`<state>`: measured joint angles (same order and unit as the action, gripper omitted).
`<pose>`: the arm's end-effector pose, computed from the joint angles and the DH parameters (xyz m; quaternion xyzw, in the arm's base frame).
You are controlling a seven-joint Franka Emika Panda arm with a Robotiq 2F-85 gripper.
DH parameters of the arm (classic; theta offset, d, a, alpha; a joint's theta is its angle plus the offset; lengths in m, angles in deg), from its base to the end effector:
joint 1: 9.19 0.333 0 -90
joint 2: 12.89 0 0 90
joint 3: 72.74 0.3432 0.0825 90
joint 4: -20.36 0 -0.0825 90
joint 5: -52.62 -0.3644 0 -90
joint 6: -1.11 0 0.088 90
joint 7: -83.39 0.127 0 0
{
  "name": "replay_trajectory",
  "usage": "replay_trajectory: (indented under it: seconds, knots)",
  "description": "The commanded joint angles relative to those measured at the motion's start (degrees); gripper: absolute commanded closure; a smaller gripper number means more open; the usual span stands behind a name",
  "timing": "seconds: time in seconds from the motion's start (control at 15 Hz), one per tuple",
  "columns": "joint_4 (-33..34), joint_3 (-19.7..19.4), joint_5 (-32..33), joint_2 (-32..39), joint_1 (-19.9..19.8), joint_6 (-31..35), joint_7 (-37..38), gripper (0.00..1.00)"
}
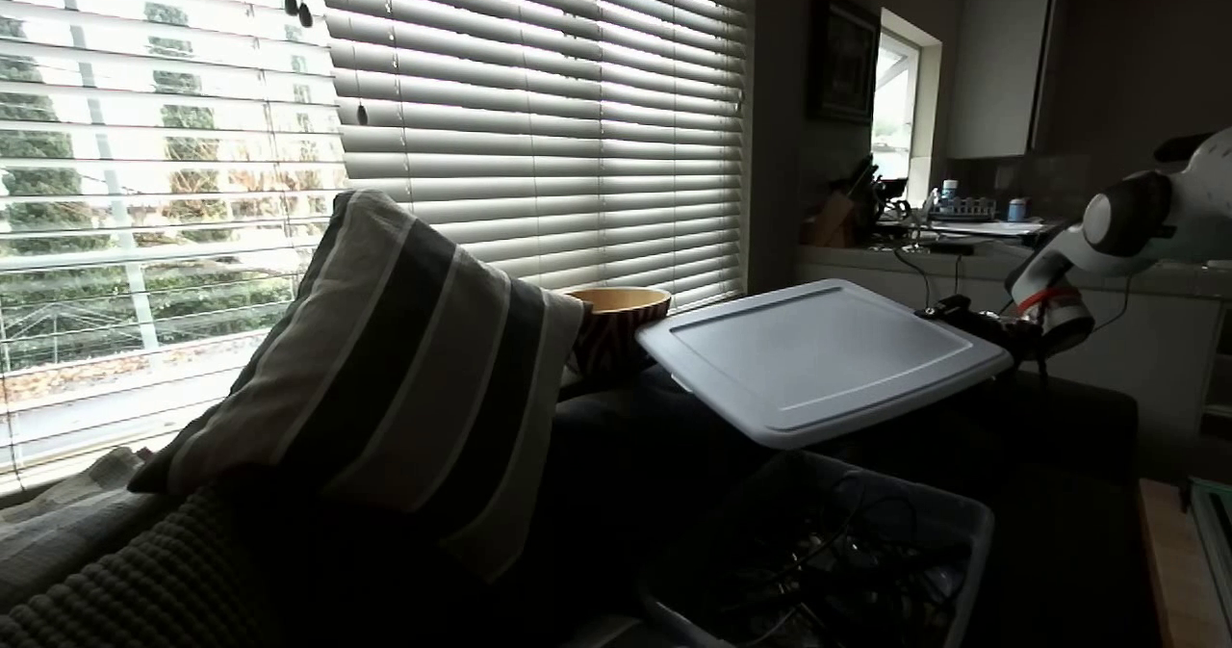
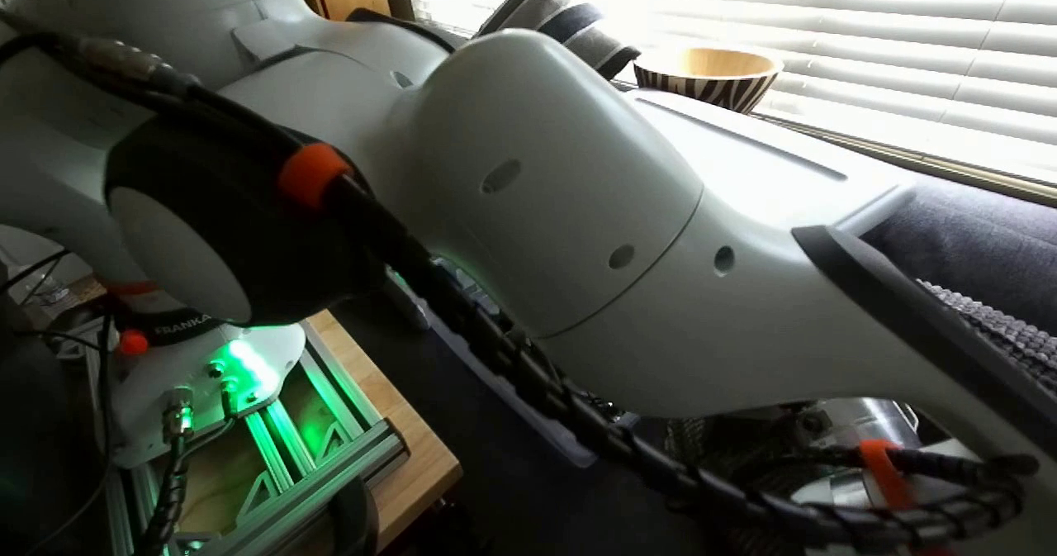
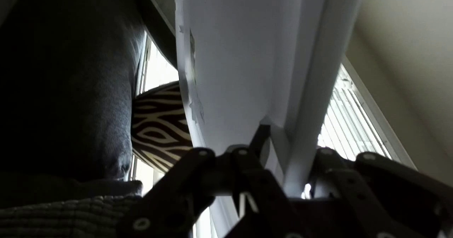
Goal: Remove the lid from the bowl
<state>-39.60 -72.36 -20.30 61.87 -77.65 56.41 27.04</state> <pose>0.3738 -0.5380 0.1145 -0.6082 0.1145 -0.2877 0.7309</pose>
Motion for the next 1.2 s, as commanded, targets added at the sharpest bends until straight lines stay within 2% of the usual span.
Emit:
replay_trajectory:
  seconds: [0.0, 0.4, 0.53, 0.93, 1.13]
  knots:
    - [1.21, 2.45, -7.81, 2.44, -3.06, -0.05, 2.23, 0.95]
    - [3.31, 2.44, -9.66, 5.02, -3.34, -3.57, 3.25, 0.95]
    - [2.96, 2.92, -11.82, 5.18, -3.57, -2.02, 2.89, 0.95]
    - [0.85, 4.76, -23.44, 5.38, -5.14, 0.63, 4.57, 0.95]
    - [-0.03, 4.61, -29.82, 5.47, -5.35, 5.30, 5.30, 0.95]
